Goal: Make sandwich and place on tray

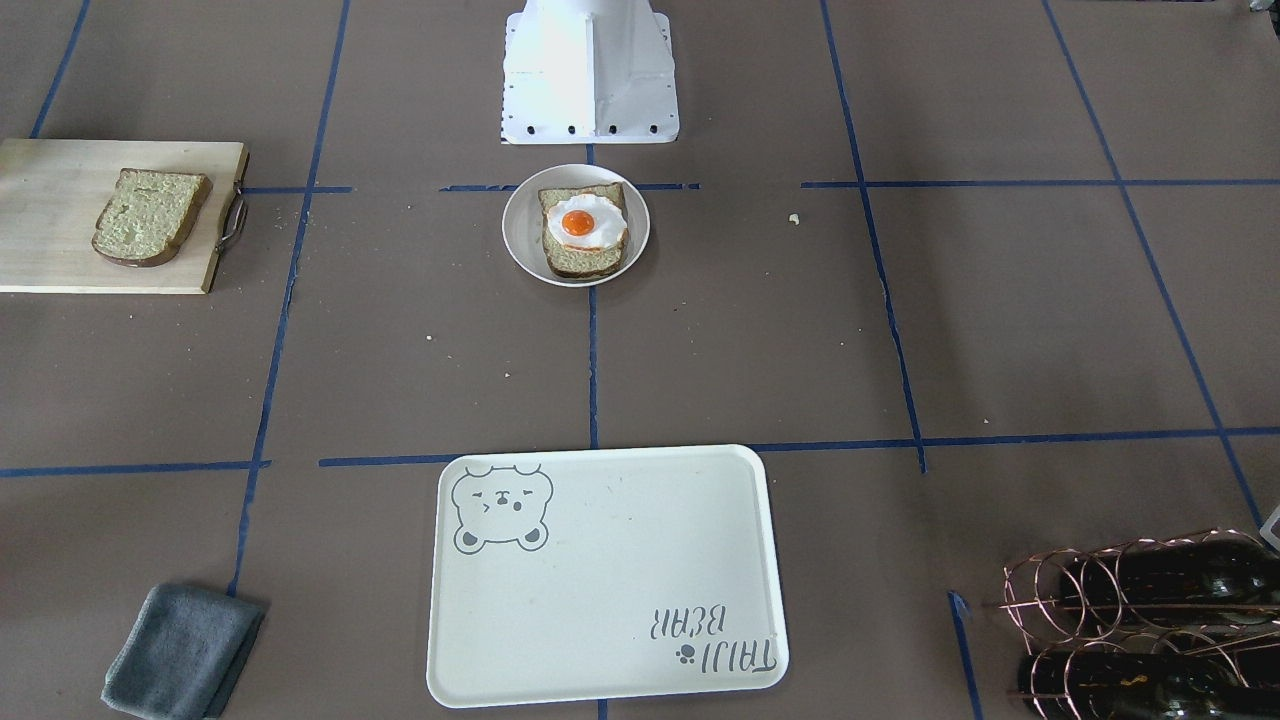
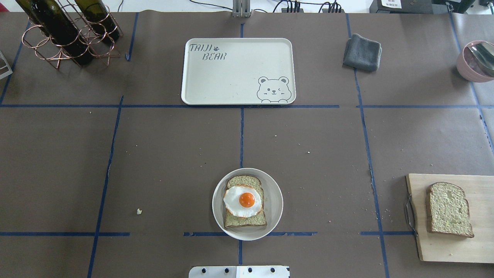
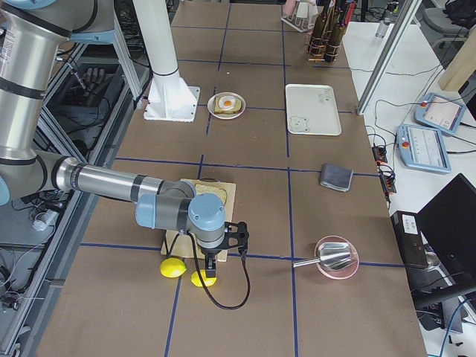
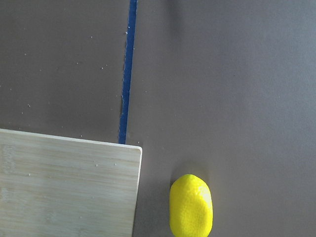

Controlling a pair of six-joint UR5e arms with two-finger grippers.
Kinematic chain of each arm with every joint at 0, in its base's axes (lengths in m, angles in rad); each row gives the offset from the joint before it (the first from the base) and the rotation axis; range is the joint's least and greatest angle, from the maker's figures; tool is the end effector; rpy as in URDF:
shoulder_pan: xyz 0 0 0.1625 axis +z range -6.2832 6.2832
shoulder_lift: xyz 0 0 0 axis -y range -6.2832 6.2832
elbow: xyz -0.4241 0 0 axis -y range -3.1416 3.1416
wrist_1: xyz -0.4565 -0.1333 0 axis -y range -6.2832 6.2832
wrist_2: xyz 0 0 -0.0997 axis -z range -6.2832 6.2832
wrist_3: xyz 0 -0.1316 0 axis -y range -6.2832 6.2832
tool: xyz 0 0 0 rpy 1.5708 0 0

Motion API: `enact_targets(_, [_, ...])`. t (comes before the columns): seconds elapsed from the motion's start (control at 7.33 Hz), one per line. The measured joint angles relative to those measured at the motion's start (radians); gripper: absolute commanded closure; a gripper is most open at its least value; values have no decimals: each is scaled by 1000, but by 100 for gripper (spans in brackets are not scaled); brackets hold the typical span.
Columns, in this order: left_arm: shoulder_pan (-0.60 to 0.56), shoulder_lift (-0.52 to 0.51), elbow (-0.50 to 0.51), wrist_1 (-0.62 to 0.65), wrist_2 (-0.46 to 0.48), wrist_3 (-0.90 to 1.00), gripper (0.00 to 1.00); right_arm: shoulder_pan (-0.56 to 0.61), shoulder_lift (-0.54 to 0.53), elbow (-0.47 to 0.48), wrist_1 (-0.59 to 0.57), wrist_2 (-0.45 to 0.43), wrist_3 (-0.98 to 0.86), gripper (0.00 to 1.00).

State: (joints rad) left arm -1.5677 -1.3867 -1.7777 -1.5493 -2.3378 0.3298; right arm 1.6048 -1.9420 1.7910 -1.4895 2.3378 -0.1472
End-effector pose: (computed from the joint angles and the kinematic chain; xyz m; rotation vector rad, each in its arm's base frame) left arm -0.0405 -0.4787 0.6636 0.1265 0.7600 0.3169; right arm 0.0552 -0.3887 0.7278 0.0034 -0.7697 -0.0808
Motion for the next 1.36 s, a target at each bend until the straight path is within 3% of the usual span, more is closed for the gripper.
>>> enact_targets(0.68, [0, 0, -1, -1, -8, 0, 0, -27, 12, 4, -1, 6, -11, 0])
enact_targets(1.36, [0, 0, -6, -3, -37, 1, 0, -35, 97, 7, 18, 78, 54, 0])
